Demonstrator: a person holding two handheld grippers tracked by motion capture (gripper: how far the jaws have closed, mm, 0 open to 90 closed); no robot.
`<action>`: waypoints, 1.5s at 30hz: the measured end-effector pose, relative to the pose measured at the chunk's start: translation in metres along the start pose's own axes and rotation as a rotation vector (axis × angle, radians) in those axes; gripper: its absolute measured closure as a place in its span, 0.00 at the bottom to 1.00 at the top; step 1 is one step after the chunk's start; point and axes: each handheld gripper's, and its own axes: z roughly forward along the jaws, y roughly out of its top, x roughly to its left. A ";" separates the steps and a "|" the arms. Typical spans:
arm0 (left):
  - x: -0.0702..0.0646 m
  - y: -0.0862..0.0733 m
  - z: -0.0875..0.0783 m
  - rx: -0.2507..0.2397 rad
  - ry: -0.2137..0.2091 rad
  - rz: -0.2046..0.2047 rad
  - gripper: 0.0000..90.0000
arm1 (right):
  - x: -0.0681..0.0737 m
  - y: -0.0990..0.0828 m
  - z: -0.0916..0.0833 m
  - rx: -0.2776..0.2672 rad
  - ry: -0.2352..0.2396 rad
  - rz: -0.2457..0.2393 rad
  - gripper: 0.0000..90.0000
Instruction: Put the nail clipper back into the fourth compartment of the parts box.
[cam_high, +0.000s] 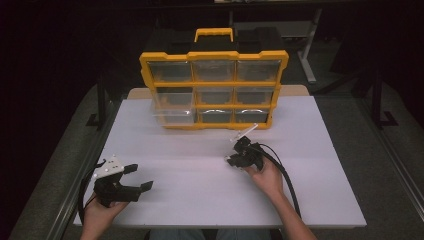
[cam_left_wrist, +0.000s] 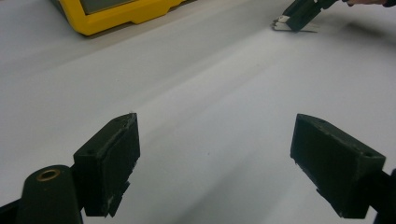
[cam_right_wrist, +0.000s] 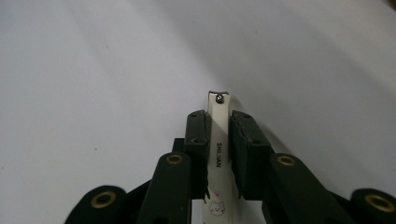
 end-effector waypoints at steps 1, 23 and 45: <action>0.000 0.000 0.000 -0.002 -0.002 -0.002 0.17 | -0.001 0.000 -0.001 -0.004 0.011 0.003 0.84; 0.003 0.000 -0.004 -0.008 -0.007 -0.008 0.17 | -0.003 0.027 -0.056 -0.069 0.130 -0.116 0.84; 0.002 0.001 -0.003 -0.015 -0.016 -0.002 0.17 | -0.015 0.075 -0.109 -0.166 0.208 -0.231 0.84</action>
